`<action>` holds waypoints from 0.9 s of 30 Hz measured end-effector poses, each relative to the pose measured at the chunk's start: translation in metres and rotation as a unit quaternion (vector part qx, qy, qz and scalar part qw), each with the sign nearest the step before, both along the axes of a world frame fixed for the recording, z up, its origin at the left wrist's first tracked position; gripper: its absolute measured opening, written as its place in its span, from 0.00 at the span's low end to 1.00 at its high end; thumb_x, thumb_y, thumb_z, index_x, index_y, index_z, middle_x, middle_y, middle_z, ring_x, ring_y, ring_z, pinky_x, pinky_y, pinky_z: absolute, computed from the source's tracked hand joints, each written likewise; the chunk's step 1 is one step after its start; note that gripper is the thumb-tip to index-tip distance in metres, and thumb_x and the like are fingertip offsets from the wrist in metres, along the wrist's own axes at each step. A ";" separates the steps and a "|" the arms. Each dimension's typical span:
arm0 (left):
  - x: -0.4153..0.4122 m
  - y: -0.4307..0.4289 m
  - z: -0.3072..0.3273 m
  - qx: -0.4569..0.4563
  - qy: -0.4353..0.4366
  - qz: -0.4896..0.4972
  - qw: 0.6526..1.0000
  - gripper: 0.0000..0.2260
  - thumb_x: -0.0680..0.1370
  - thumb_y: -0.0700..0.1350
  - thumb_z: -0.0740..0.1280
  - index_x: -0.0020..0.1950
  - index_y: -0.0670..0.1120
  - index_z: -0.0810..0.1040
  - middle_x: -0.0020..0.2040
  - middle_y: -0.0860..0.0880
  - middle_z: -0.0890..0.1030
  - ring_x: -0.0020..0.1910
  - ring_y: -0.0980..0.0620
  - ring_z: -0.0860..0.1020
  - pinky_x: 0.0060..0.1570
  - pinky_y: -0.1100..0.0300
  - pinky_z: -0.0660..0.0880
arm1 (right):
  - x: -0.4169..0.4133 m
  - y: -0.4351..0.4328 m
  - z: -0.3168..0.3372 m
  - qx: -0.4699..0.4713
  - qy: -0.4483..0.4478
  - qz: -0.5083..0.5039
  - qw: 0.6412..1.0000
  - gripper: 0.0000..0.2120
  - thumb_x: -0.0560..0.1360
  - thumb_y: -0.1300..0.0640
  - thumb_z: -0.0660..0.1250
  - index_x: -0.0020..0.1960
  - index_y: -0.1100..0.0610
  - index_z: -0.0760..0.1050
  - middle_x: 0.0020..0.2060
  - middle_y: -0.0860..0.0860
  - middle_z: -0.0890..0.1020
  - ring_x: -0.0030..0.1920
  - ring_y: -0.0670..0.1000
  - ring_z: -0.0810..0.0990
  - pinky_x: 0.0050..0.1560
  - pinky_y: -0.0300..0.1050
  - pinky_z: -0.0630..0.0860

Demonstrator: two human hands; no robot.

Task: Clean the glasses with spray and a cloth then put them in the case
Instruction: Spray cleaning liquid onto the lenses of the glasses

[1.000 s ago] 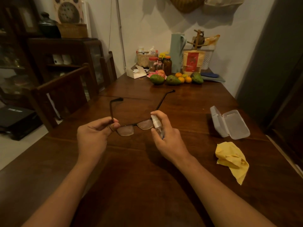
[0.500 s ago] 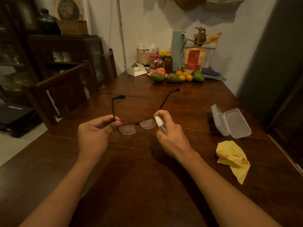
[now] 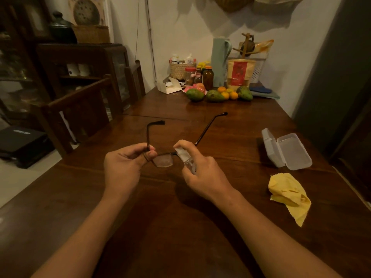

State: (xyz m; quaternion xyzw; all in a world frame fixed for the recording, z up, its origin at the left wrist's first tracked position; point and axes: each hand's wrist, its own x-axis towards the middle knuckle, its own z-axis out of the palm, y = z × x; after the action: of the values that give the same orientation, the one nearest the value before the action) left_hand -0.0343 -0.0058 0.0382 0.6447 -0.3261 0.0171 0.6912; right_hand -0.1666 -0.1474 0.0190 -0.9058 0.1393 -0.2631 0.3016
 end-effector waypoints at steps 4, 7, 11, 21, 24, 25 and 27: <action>0.002 0.000 -0.003 -0.001 -0.004 -0.016 1.000 0.12 0.67 0.40 0.76 0.37 0.59 0.85 0.38 0.58 0.85 0.40 0.62 0.83 0.39 0.71 0.76 | 0.003 0.010 0.000 0.000 0.017 0.027 0.999 0.30 0.73 0.59 0.63 0.65 0.31 0.61 0.30 0.49 0.75 0.25 0.45 0.75 0.19 0.35 0.67; 0.003 -0.001 -0.004 -0.001 -0.007 -0.017 1.000 0.13 0.67 0.39 0.76 0.37 0.59 0.85 0.38 0.57 0.86 0.40 0.61 0.83 0.39 0.71 0.76 | 0.004 0.012 0.002 0.005 0.019 0.025 1.000 0.29 0.73 0.60 0.63 0.63 0.30 0.61 0.31 0.48 0.75 0.26 0.42 0.75 0.19 0.33 0.66; 0.003 -0.002 -0.005 0.003 -0.002 -0.012 1.000 0.13 0.67 0.39 0.76 0.36 0.60 0.85 0.38 0.58 0.85 0.40 0.62 0.83 0.39 0.72 0.76 | 0.006 0.011 0.004 0.023 0.015 0.009 1.000 0.27 0.72 0.59 0.62 0.59 0.29 0.61 0.33 0.51 0.77 0.24 0.46 0.74 0.20 0.37 0.68; 0.004 -0.002 -0.006 0.004 -0.015 0.003 1.000 0.11 0.68 0.38 0.76 0.38 0.55 0.83 0.36 0.60 0.85 0.39 0.63 0.83 0.39 0.72 0.75 | 0.003 0.001 -0.004 0.022 0.017 0.001 1.000 0.30 0.76 0.60 0.63 0.64 0.28 0.59 0.31 0.50 0.77 0.22 0.49 0.73 0.20 0.36 0.66; 0.005 -0.001 -0.005 0.002 -0.015 0.005 1.000 0.10 0.68 0.37 0.76 0.39 0.54 0.84 0.36 0.61 0.85 0.39 0.64 0.83 0.39 0.73 0.75 | 0.000 -0.010 -0.004 0.031 0.004 -0.028 0.999 0.31 0.76 0.60 0.64 0.65 0.28 0.59 0.32 0.50 0.77 0.22 0.49 0.72 0.22 0.40 0.67; 0.005 -0.001 -0.005 0.001 -0.016 0.004 1.000 0.10 0.68 0.37 0.76 0.39 0.53 0.84 0.37 0.60 0.85 0.39 0.64 0.83 0.39 0.73 0.75 | -0.001 -0.014 -0.004 0.034 0.000 -0.037 0.999 0.31 0.75 0.60 0.64 0.65 0.29 0.59 0.31 0.50 0.77 0.21 0.48 0.71 0.22 0.40 0.67; 0.006 0.000 -0.005 -0.002 -0.016 0.002 1.000 0.10 0.68 0.37 0.75 0.39 0.53 0.84 0.36 0.60 0.85 0.39 0.64 0.83 0.39 0.73 0.76 | -0.003 -0.021 -0.005 0.039 -0.001 -0.054 0.998 0.31 0.75 0.60 0.64 0.65 0.29 0.60 0.31 0.51 0.76 0.21 0.46 0.70 0.22 0.40 0.67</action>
State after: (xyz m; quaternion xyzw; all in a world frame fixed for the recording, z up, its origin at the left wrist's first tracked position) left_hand -0.0287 -0.0059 0.0335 0.6433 -0.3359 0.0297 0.6873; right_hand -0.1693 -0.1683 0.0144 -0.8842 0.1975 -0.2745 0.3223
